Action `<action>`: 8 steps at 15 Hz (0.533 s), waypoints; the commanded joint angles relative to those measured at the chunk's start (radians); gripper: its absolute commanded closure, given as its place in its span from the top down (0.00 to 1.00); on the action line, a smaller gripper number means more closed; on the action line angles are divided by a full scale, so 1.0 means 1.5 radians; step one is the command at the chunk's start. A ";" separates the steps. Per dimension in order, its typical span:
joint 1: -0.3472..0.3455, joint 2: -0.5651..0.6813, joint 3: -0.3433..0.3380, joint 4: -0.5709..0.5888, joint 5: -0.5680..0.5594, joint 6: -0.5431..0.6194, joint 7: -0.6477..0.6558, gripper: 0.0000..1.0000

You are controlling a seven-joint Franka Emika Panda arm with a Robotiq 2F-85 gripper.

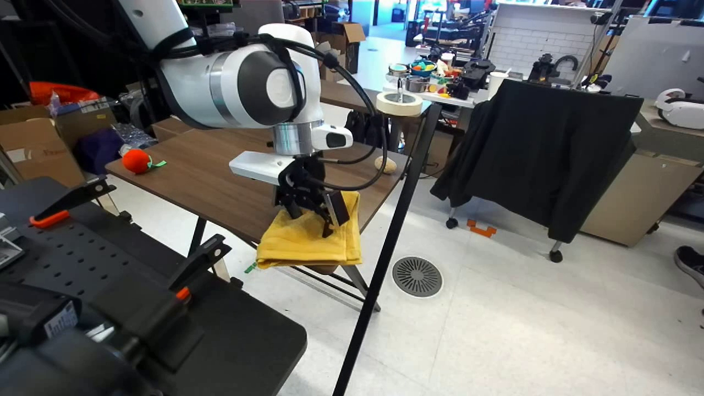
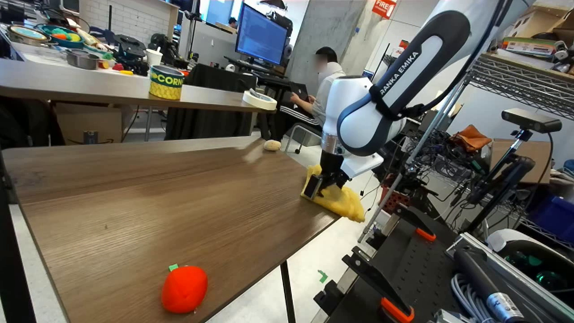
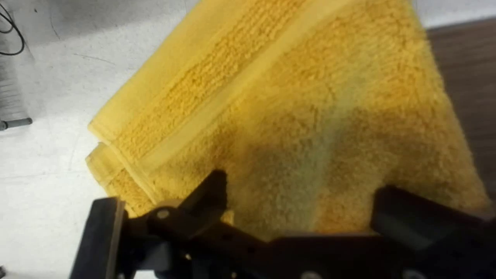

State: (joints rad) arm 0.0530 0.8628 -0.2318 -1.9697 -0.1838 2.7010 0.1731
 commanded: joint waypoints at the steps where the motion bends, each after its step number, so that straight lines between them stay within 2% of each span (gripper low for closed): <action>1: 0.057 0.061 -0.028 0.038 0.008 0.131 0.087 1.00; 4: 0.135 0.101 -0.085 0.063 0.020 0.237 0.136 1.00; 6: 0.203 0.144 -0.137 0.089 0.049 0.299 0.163 1.00; 8: 0.263 0.178 -0.161 0.106 0.093 0.360 0.160 1.00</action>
State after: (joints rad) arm 0.3206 1.0162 -0.4005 -1.8832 -0.1260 3.1197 0.3912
